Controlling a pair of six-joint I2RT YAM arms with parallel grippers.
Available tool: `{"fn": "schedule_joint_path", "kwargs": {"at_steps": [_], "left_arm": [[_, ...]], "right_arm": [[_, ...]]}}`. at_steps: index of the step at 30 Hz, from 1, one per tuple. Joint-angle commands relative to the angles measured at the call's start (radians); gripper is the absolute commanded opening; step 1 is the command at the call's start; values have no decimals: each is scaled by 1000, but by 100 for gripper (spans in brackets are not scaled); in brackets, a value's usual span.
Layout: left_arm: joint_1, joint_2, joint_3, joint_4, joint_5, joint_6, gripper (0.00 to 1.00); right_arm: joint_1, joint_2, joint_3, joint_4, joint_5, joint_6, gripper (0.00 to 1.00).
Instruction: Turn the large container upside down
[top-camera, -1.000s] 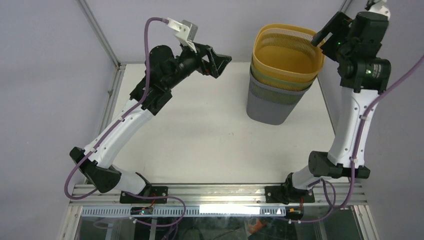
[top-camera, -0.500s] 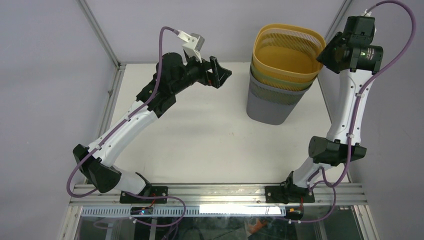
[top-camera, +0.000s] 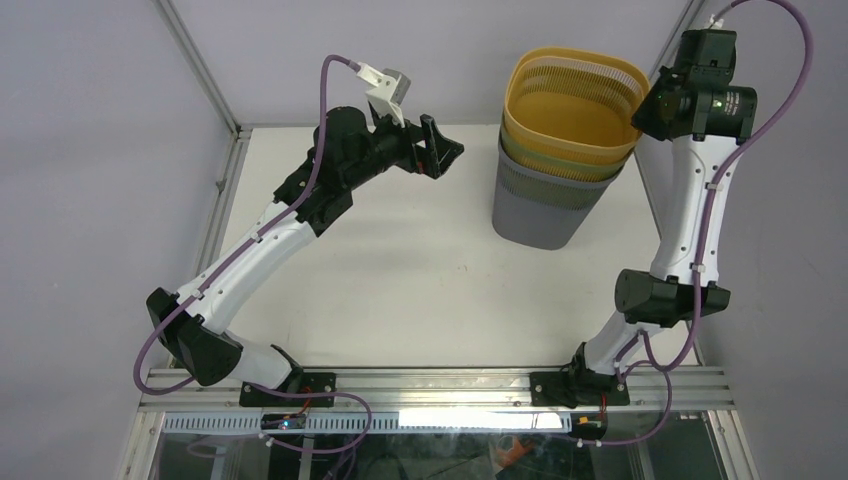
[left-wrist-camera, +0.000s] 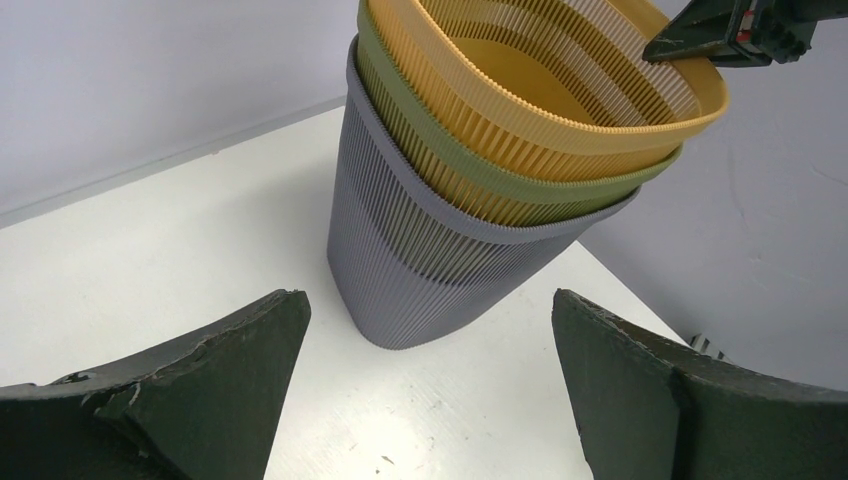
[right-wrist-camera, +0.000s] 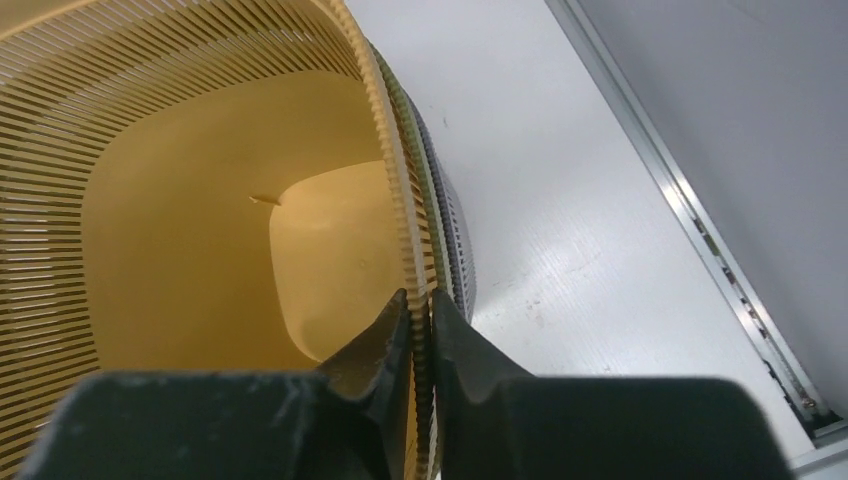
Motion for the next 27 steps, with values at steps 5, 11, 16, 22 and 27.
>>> {"fn": "schedule_joint_path", "kwargs": {"at_steps": [5, 11, 16, 22, 27], "left_arm": [[-4, -7, 1, 35, 32, -22, 99], [-4, -4, 15, 34, 38, -25, 99], [-4, -15, 30, 34, 31, -15, 99], [-5, -32, 70, -7, 6, 23, 99], [-4, -77, 103, -44, -26, 63, 99]], "right_arm": [[52, 9, 119, 5, 27, -31, 0], [106, -103, 175, 161, 40, -18, 0], [110, -199, 133, 329, 30, 0, 0], [111, -213, 137, 380, -9, 29, 0], [112, -291, 97, 519, -61, 55, 0]]}}
